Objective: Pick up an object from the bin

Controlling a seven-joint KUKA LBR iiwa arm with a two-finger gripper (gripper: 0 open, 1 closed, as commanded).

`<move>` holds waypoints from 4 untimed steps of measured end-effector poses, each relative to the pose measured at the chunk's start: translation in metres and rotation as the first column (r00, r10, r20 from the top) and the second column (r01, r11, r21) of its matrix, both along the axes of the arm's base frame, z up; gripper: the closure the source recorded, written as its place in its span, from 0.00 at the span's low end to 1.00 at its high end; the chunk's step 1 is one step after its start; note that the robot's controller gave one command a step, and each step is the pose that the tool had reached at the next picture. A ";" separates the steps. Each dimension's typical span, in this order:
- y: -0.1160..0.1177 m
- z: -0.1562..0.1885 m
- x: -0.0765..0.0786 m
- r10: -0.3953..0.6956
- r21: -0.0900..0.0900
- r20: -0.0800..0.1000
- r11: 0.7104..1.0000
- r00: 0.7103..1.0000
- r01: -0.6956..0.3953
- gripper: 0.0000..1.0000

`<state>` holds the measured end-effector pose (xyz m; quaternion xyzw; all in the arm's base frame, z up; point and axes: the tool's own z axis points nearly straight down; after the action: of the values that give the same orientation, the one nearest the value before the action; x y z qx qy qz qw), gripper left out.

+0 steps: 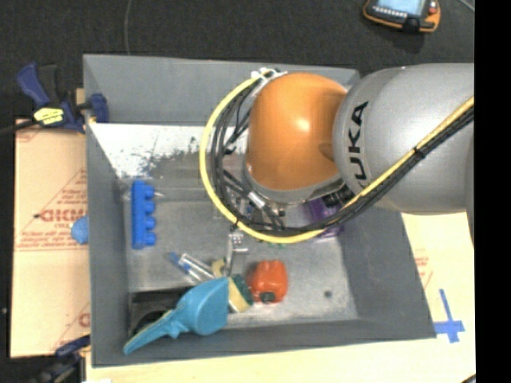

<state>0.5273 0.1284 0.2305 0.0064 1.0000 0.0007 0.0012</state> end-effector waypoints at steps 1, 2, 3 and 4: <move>0.000 0.000 0.000 0.000 0.000 0.000 1.000 1.000 0.000 0.00; -0.017 -0.055 -0.050 0.006 0.000 0.000 1.000 1.000 -0.006 0.00; -0.009 -0.067 -0.043 -0.003 0.002 0.010 1.000 1.000 0.003 0.00; -0.011 -0.071 -0.043 0.028 0.001 0.002 1.000 1.000 -0.028 0.00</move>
Offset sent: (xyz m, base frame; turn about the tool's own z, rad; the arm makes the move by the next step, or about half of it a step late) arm -0.0498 -0.0168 -0.0545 -0.0087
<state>0.4844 0.1174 0.1592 -0.0075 1.0000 0.0013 0.0024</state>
